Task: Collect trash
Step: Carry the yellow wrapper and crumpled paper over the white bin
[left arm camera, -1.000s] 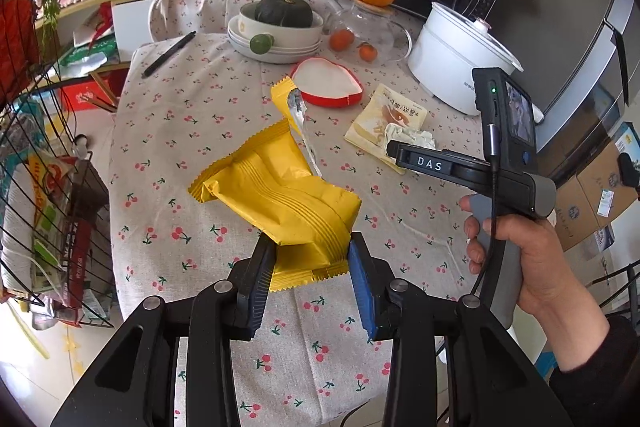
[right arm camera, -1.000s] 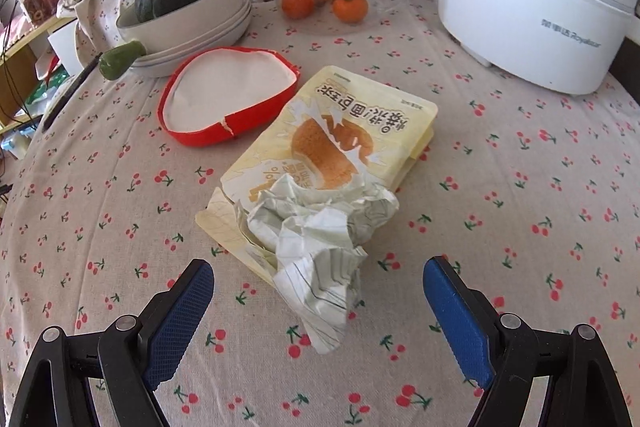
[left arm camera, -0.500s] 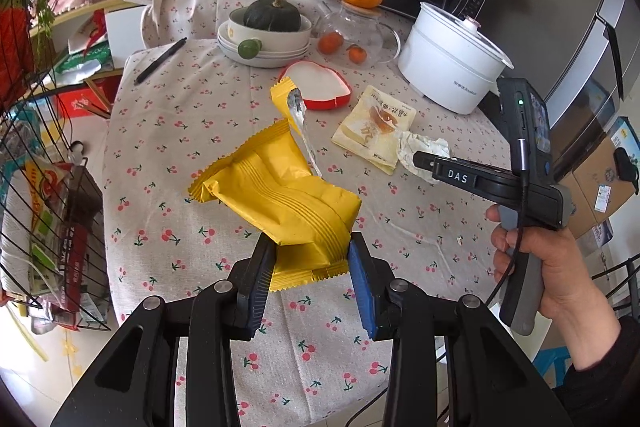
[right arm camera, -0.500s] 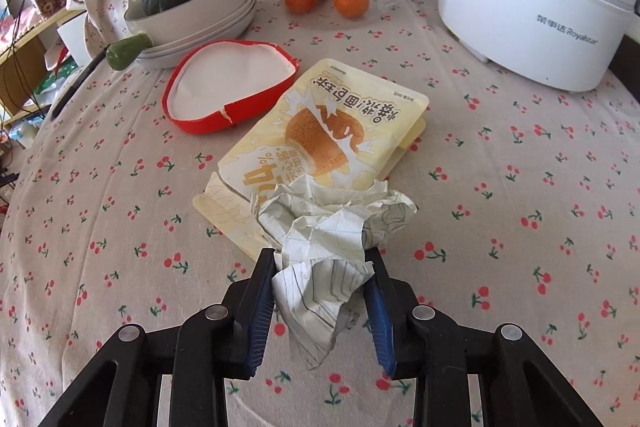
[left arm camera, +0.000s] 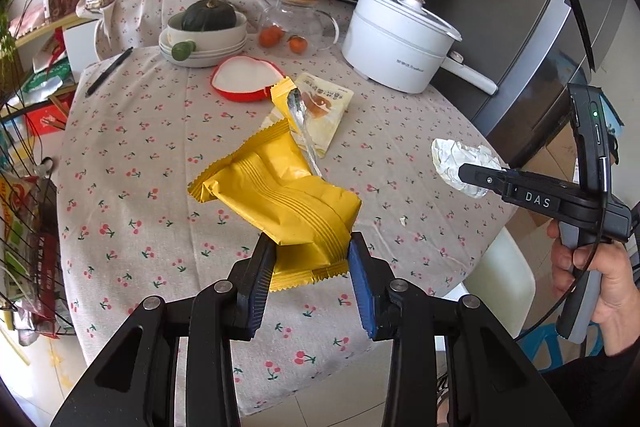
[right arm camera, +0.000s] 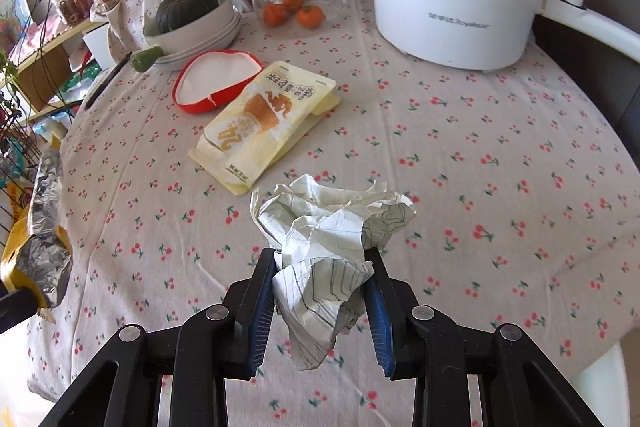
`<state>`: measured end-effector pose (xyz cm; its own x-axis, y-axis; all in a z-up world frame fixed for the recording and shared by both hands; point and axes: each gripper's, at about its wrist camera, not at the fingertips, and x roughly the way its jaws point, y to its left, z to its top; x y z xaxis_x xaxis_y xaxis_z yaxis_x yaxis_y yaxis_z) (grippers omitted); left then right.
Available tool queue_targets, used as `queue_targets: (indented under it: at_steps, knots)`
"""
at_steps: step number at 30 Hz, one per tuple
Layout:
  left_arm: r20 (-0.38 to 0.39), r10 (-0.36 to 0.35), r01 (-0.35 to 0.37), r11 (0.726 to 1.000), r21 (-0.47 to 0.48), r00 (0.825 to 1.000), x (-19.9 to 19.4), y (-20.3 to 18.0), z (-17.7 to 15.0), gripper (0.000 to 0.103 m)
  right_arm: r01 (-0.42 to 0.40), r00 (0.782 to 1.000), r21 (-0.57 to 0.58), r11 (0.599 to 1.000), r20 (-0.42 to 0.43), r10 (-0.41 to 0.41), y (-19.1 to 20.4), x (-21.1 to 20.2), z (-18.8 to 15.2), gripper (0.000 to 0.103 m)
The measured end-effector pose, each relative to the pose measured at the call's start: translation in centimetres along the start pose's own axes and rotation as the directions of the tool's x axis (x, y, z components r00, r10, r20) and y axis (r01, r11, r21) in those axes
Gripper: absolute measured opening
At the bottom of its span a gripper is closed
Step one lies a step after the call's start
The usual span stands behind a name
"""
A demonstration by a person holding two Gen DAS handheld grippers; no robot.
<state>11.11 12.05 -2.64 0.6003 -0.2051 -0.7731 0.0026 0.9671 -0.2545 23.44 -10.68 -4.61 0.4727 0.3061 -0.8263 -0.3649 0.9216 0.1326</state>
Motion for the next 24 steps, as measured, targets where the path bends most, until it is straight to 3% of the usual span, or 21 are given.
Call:
queue_targets:
  at_steps: [7,14,20,24]
  knots:
    - [-0.035,-0.053,0.056,0.994,0.097,0.998,1.1,-5.2,-1.5,0.039,0.015,0.998,0.087,0.996,-0.057,-0.010,-3.9,-3.1,-3.1,0.037]
    - [-0.107,-0.125,0.145,0.969,0.200,0.986,3.4,-10.8,-3.3,0.039,0.050,0.992,0.135,0.990,-0.121,-0.034,-8.0,-5.3,-6.3,0.037]
    - [-0.170,-0.211,0.250,0.933,0.258,0.963,5.6,-16.2,-4.3,0.039,0.091,0.990,0.185,0.979,-0.124,-0.068,-12.5,-7.5,-8.7,0.037]
    - [-0.211,-0.268,0.325,0.891,0.316,0.940,7.0,-20.5,-5.4,0.039,0.127,0.984,0.218,0.968,-0.149,-0.096,-15.4,-8.2,-10.3,0.037]
